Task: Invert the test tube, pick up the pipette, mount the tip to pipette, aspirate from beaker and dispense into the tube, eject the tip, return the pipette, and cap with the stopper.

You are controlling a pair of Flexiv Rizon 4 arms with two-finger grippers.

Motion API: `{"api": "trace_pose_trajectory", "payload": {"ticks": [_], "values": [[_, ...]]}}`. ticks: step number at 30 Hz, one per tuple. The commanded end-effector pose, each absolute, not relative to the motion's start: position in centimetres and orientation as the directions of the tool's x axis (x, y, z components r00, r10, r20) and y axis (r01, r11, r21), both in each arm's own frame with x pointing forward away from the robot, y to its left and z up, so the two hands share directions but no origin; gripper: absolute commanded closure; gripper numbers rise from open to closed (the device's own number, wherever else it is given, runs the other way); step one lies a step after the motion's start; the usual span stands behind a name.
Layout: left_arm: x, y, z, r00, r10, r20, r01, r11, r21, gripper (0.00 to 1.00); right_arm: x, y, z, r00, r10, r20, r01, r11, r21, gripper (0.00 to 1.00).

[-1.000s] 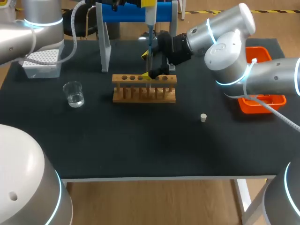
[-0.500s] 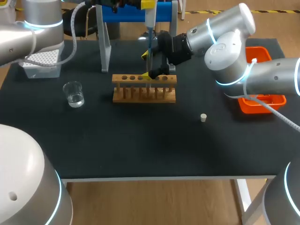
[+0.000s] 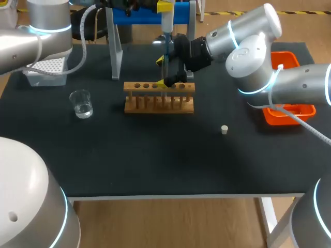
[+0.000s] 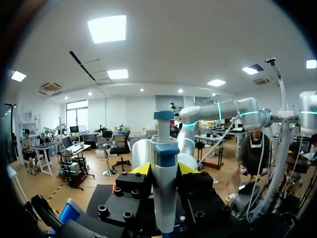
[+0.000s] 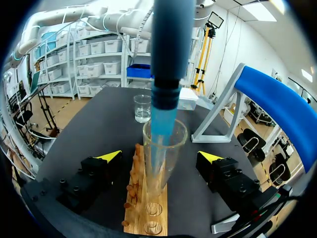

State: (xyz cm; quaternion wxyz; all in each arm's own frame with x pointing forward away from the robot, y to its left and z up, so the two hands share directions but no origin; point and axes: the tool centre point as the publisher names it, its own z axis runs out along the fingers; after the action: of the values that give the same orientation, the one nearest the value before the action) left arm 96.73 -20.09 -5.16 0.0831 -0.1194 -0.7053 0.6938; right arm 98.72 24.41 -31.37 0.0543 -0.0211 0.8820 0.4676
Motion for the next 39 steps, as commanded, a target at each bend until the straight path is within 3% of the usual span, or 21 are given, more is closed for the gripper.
{"api": "trace_pose_trajectory", "payload": {"ticks": [1, 39], "values": [[97.1, -20.0, -5.4, -0.956, 0.289, -0.047, 0.052, 0.008, -0.999, 1.00, 98.8, 24.3, -31.2, -0.994, 0.009, -0.112, -0.087, 0.566, 0.820, 0.00], [97.2, -19.8, -6.7, -0.960, 0.279, -0.027, 0.029, 0.005, -1.000, 1.00, 98.8, 24.3, -31.2, -0.994, 0.009, -0.112, -0.087, 0.566, 0.820, 0.00]]}}
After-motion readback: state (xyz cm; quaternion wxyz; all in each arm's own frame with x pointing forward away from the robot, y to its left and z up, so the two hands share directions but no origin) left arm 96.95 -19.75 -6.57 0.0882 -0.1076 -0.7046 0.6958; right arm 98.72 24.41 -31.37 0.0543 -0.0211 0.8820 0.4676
